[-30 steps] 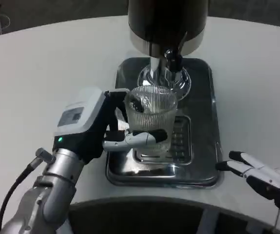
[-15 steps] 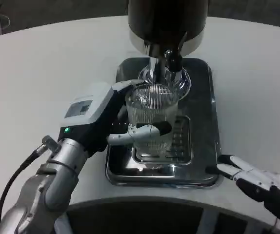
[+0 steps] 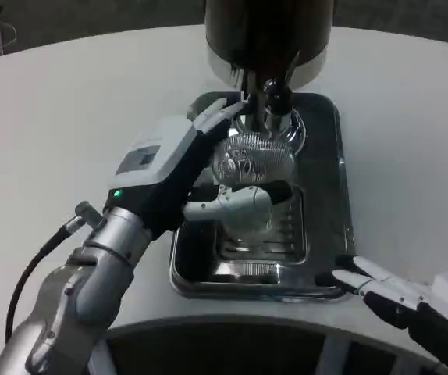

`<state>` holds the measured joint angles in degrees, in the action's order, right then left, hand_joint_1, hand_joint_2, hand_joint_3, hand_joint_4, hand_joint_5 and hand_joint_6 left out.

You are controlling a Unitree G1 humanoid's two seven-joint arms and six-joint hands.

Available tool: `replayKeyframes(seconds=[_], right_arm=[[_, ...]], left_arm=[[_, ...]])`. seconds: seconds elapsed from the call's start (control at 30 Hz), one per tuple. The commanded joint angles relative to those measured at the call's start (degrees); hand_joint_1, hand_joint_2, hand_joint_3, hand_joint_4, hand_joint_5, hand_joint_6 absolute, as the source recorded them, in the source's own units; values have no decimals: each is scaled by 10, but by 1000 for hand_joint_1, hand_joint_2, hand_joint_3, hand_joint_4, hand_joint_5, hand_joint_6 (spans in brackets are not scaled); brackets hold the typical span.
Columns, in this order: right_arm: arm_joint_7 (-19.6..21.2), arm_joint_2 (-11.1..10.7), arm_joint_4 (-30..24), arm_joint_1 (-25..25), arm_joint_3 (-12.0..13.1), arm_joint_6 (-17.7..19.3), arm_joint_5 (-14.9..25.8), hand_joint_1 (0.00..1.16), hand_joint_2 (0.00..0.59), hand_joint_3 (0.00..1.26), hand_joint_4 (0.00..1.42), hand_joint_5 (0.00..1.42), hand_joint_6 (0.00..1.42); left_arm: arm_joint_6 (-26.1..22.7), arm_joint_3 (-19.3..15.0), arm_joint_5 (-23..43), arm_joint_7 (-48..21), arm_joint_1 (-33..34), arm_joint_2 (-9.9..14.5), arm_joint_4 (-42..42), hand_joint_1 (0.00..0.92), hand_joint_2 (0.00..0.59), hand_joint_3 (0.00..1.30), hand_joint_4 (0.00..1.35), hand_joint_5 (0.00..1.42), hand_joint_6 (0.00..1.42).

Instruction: Grasp the cup under the faucet to collect the drink, then remove the cup.

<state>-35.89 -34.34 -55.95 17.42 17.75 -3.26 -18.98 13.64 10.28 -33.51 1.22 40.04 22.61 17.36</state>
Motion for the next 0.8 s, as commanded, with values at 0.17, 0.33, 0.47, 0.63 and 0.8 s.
replayKeyframes(seconds=[0.17,0.33,0.47,0.63,0.8], right_arm=[[-2,-5,4,1,-5,-8,1,486,432,115,11,107,146],[-1,-4,3,-2,-9,-10,1,487,432,116,11,108,147],[-1,-5,3,-2,-12,-11,0,488,433,121,14,108,147],[0,-5,6,-2,-11,-12,2,489,433,126,30,108,147],[0,-6,9,-5,-17,-13,1,489,433,131,32,108,147]], left_arm=[[-8,-12,27,-15,-17,5,-56,50,29,144,20,223,503],[-4,-30,46,-19,-45,9,-98,50,29,149,26,232,494],[1,-53,62,-17,-84,13,-146,50,29,187,80,272,533],[7,-95,90,-18,-155,21,-222,40,40,253,190,371,632],[15,-131,128,-13,-191,9,-275,31,59,326,292,463,714]])
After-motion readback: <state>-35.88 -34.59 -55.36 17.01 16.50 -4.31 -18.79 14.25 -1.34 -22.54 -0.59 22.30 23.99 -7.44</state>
